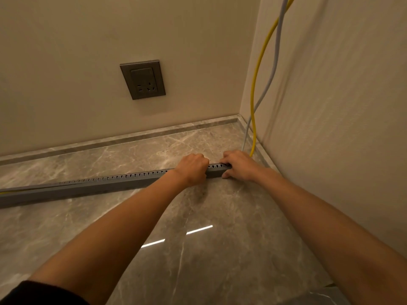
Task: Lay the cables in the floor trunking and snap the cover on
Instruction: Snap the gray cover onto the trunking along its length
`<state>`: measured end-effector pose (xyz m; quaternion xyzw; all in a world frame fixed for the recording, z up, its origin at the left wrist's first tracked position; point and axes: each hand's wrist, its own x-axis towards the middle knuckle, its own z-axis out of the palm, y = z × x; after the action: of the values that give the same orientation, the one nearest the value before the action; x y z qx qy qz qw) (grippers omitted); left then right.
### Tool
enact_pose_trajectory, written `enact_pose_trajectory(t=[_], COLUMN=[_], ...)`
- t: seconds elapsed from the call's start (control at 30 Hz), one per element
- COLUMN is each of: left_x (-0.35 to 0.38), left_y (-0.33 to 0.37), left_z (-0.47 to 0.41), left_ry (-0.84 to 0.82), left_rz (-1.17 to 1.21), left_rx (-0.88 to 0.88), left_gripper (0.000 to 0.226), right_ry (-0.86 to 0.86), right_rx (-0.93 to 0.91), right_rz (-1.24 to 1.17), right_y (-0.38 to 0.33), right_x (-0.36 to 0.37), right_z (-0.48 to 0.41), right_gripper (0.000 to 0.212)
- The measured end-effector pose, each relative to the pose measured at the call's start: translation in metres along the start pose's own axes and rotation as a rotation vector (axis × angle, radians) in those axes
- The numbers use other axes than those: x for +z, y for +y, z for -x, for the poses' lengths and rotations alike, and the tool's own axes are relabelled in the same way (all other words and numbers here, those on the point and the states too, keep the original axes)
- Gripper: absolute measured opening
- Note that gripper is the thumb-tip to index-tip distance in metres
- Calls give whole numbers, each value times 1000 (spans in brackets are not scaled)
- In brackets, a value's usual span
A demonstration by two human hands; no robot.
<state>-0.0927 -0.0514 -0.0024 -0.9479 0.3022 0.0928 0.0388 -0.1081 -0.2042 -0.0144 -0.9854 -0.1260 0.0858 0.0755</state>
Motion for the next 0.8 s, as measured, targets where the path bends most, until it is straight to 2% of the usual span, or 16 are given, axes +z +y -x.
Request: enact_pose_trajectory(t=[0.43, 0.67, 0.8], left_x=[4, 5, 4], left_y=[-3, -16, -45], left_z=[-3, -2, 8], left_ry=[6, -73, -158], left_rz=[66, 118, 158], left_rx=[8, -28, -104], left_gripper=[24, 31, 36], right_ry=[4, -3, -20], right_rx=[-20, 15, 47], right_rz=[4, -14, -14], right_y=[-1, -1, -8], right_x=[-2, 1, 2], right_z=[0, -2, -8], right_gripper=[34, 32, 37])
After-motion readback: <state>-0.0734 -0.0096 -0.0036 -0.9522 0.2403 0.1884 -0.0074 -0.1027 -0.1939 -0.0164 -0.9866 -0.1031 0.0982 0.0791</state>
